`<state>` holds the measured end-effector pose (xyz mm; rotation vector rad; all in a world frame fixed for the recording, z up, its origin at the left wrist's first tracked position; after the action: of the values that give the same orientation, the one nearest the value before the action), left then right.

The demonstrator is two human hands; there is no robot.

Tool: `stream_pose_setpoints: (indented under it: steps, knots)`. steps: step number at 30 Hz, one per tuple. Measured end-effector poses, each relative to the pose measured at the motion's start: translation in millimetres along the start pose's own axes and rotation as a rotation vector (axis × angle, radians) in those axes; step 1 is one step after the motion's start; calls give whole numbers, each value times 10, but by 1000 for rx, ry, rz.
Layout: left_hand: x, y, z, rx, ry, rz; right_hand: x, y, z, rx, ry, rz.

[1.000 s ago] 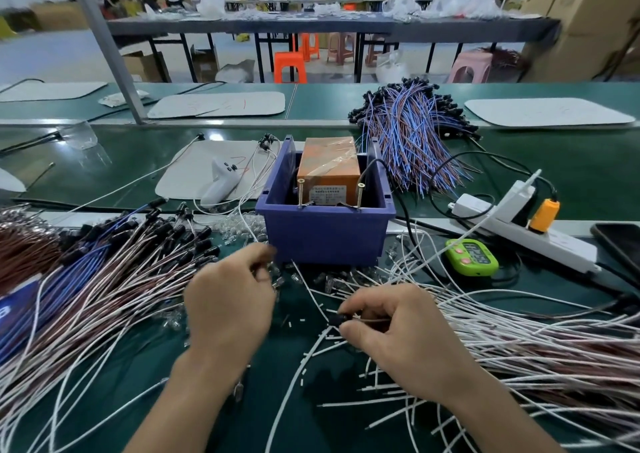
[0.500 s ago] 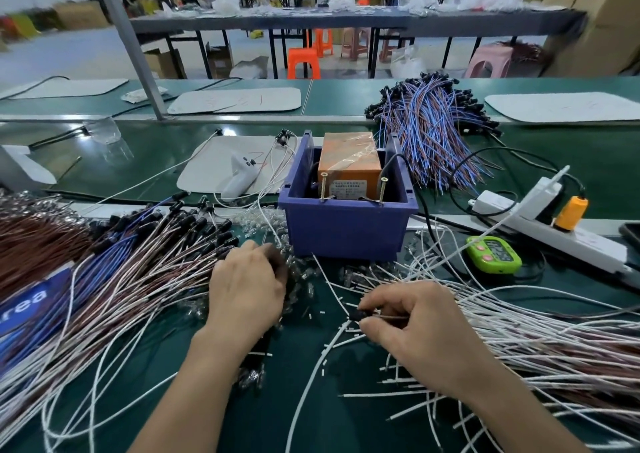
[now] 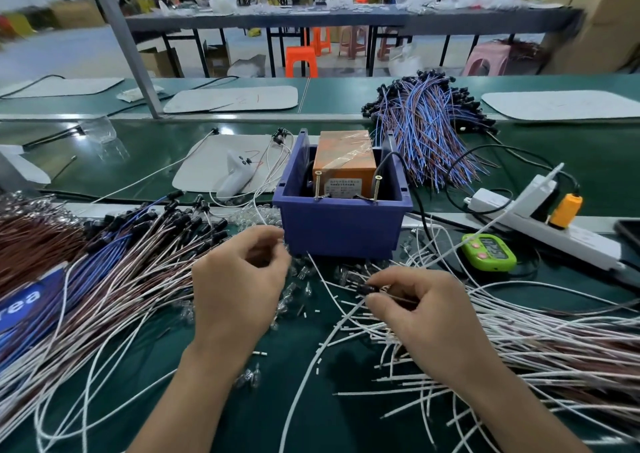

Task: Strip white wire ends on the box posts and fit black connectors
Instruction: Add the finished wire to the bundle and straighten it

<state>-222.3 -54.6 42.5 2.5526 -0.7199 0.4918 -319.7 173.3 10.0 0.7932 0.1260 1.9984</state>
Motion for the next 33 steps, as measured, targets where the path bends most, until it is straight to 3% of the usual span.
stream_pose_setpoints:
  steps: [6,13,20,24,33]
  knots:
    - [-411,-287,-149,176,-572,424,-20,22,-90,-128,412,-52]
    - [-549,-479,-269,274,-730,617,-95,40,-184,-243,766,36]
    - [-560,-555,-378,212,-736,647,-132,40,-175,-220,799,136]
    - [-545,-576,-420,93,-616,624,-155,36,-131,-193,783,150]
    - [-419,-505,-409,-47,-321,511,-9,59,-10,-94,450,24]
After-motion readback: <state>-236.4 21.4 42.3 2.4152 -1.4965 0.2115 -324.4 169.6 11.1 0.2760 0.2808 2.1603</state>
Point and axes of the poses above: each hand's wrist, its own y-axis towards the middle knuckle, its own x-axis out of the back of the hand, z = x × y, the point moved 10 cm from there along y, towards the middle knuckle, and after that the axes turned 10 degrees about x, right-handed, at the moved point
